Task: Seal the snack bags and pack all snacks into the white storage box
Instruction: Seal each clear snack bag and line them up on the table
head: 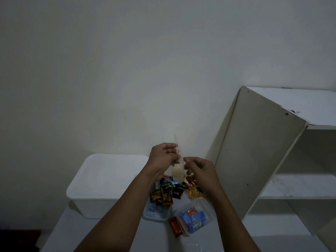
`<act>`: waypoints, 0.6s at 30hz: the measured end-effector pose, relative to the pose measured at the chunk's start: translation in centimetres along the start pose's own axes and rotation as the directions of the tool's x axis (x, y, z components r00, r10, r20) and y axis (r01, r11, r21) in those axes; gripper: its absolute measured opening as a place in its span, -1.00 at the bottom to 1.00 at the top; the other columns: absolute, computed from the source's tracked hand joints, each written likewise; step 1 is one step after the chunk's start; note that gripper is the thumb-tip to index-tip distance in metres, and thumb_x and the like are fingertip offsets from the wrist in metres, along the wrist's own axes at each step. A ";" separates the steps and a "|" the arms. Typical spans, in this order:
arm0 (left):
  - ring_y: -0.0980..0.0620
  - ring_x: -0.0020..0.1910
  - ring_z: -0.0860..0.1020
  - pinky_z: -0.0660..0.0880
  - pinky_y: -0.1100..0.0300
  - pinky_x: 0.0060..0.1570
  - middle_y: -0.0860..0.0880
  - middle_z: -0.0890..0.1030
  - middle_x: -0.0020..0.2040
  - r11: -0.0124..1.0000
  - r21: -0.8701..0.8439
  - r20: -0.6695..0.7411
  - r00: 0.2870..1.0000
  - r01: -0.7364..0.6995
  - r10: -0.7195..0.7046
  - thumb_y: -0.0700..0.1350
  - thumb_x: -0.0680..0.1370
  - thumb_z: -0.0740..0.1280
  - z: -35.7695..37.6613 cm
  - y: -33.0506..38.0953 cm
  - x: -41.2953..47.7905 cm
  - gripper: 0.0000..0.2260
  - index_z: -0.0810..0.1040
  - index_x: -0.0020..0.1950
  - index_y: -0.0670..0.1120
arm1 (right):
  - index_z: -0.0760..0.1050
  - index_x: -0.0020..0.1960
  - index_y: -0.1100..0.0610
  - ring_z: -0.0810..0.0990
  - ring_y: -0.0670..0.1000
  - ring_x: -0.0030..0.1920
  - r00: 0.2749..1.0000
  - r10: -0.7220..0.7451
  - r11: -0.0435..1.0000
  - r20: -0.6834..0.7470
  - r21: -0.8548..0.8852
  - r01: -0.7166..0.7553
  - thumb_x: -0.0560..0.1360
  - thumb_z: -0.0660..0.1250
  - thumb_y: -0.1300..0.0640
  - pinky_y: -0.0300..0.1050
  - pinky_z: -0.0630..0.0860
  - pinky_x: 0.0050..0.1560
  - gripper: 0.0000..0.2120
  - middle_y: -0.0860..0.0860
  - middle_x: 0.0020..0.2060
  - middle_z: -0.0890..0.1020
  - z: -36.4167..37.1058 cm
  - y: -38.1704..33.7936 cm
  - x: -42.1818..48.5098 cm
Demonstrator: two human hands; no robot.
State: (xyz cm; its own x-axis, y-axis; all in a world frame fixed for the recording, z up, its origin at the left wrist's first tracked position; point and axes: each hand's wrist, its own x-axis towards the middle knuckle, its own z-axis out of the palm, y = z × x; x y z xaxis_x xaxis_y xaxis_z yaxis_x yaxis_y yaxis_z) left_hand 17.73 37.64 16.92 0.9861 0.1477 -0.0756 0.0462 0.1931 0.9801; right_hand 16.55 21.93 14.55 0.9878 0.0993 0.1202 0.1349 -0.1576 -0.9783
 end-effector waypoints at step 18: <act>0.10 -0.07 0.56 0.52 0.18 -0.13 -0.04 0.61 0.05 0.999 0.005 -0.294 0.955 0.036 -0.033 -0.06 0.46 0.51 -1.7 -2.8 -3.2 -0.66 0.56 0.19 -0.08 | 0.57 0.21 0.07 0.68 0.10 -0.02 0.993 0.108 0.994 -0.049 0.025 -0.107 0.60 0.31 0.13 0.18 0.65 -0.01 -0.80 0.03 -0.03 0.70 -0.1 5.5 -4.1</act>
State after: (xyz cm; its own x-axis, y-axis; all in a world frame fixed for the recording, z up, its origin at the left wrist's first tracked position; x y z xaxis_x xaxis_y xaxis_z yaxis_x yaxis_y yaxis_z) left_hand 14.14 38.25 14.09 0.8936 0.4200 -0.1586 0.0826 0.1934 0.9776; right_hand 13.23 20.52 8.70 0.9992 0.0330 0.0217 0.0262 -0.1428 -0.9894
